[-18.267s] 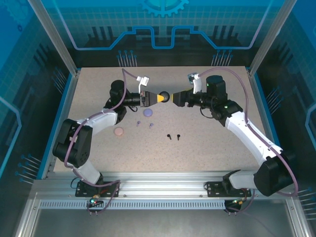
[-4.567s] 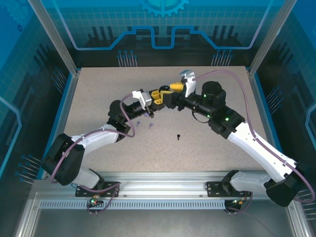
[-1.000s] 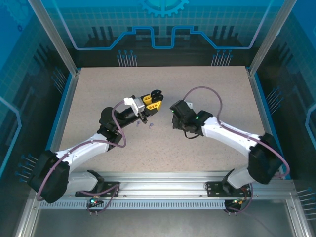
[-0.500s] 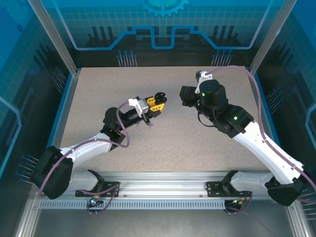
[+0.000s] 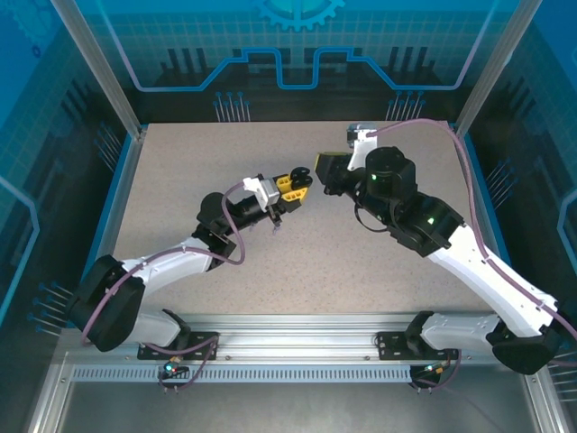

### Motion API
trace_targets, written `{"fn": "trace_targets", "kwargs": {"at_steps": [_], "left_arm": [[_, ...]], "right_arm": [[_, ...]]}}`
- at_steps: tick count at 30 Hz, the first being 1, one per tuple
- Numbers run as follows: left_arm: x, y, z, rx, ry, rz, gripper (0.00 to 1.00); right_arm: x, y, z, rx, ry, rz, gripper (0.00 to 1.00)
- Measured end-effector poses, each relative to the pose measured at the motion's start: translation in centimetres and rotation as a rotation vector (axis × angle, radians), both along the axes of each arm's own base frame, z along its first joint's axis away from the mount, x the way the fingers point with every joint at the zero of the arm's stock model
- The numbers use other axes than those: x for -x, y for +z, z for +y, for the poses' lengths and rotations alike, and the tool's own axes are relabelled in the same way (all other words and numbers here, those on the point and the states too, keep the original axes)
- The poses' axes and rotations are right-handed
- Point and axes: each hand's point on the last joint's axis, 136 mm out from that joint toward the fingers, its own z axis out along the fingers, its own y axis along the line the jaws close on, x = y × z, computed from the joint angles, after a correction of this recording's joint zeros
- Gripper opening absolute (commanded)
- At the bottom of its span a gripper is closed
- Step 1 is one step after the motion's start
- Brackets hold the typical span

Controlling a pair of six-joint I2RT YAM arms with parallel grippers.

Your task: Insert wireless bluetooth earbuds into charging case

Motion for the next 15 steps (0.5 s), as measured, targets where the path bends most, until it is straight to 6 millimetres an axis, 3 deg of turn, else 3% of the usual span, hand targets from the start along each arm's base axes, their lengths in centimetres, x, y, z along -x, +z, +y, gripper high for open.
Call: {"fn": "trace_targets", "kwargs": {"at_steps": [15], "left_arm": [[0.1,0.1,-0.2,0.003,-0.006,-0.004,0.00]], "right_arm": [[0.1,-2.7,2.3,0.046,0.051,0.008,0.15]]}}
